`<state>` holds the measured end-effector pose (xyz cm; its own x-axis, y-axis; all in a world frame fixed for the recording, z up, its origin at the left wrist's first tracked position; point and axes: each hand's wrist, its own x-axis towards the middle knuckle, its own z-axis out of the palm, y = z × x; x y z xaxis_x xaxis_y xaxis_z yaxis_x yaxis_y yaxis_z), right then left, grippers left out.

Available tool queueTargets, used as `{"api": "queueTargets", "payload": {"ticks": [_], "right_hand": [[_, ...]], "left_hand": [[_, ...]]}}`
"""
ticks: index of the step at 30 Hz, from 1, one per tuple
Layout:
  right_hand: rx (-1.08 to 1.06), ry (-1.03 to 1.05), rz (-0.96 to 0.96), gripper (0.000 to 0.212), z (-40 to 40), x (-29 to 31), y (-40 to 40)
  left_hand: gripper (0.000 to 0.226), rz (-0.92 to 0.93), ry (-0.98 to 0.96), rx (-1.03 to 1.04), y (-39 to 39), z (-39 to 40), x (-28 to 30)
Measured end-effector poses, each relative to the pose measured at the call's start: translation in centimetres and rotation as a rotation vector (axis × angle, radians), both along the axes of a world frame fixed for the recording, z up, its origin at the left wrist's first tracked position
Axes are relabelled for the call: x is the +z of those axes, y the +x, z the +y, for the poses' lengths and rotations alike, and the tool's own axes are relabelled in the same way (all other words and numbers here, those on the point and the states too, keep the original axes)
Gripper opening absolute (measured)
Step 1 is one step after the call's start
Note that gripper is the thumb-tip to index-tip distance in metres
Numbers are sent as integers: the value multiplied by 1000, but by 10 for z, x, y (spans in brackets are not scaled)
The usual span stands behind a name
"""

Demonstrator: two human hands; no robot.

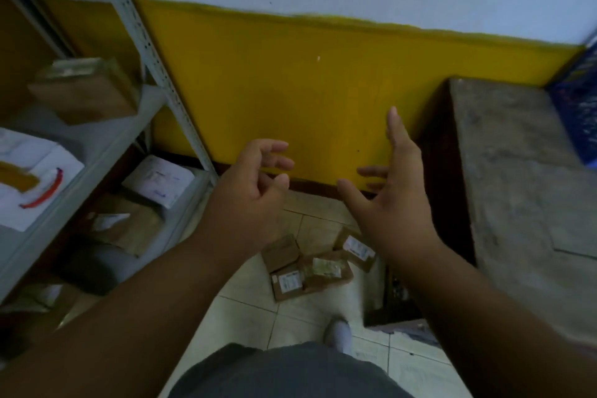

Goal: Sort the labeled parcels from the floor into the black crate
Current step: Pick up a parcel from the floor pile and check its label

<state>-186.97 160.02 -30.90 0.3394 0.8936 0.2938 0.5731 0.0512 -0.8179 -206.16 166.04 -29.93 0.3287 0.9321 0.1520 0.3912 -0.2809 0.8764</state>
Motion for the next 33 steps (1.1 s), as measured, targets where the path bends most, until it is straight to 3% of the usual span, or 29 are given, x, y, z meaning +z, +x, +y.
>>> {"api": "queueTargets", "payload": {"ticks": [3,9,18,24,30,33], "right_hand": [[-1,3,-13,107,42,-3,18],[-63,-89,137,107,97,-40,36],[-496,-248,245,80,150,-126,53],[-680,-280,340,68,189,-255,75],[-809,-477,437,61,193,-444,98],[-805,-635,379,53,185,-541,110]], "left_hand": [[35,38,8,-21,27,31,-3],[40,106,-11,-115,56,100,-33],[38,183,-156,-493,118,227,-108],[32,193,-243,-604,193,263,-246],[29,313,-370,-554,219,259,-445],[34,422,-378,-571,225,252,-539]]}}
